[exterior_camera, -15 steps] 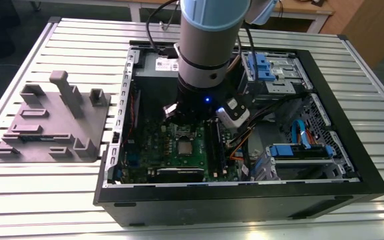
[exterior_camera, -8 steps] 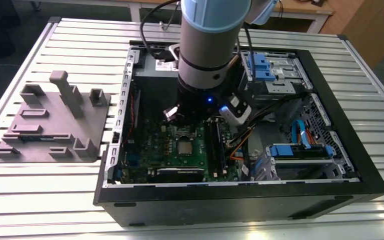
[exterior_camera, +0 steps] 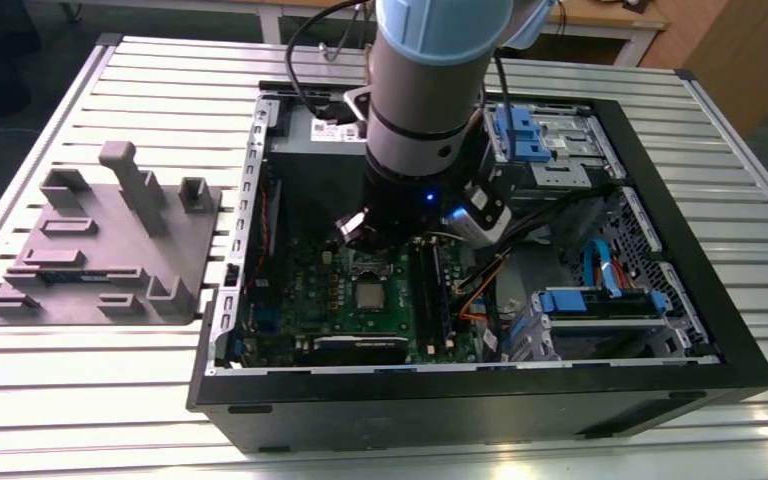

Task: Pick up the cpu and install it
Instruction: 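Close the cpu cover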

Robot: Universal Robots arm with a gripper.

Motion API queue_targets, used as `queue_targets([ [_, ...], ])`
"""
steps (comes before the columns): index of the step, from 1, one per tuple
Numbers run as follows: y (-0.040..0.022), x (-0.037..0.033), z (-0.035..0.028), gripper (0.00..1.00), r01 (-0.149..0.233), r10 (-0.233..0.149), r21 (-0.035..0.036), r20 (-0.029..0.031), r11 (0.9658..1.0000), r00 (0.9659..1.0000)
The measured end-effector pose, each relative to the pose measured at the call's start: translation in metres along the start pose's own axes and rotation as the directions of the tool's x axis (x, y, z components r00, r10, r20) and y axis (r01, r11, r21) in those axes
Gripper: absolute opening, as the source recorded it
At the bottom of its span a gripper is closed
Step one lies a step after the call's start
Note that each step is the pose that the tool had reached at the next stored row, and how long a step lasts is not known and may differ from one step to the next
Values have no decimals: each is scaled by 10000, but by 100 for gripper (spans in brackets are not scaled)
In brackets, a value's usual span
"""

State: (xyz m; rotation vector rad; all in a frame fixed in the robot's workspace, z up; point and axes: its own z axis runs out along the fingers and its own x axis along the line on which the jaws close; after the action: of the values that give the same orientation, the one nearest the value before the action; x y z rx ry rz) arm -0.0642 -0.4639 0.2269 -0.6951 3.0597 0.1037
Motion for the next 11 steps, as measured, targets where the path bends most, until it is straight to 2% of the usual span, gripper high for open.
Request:
queue_targets([
  [5, 18, -77, 6, 10, 25, -25, -2, 0, 10000, 10000],
  [11, 17, -79, 5, 10, 66, -66, -6, -2, 10000, 10000],
])
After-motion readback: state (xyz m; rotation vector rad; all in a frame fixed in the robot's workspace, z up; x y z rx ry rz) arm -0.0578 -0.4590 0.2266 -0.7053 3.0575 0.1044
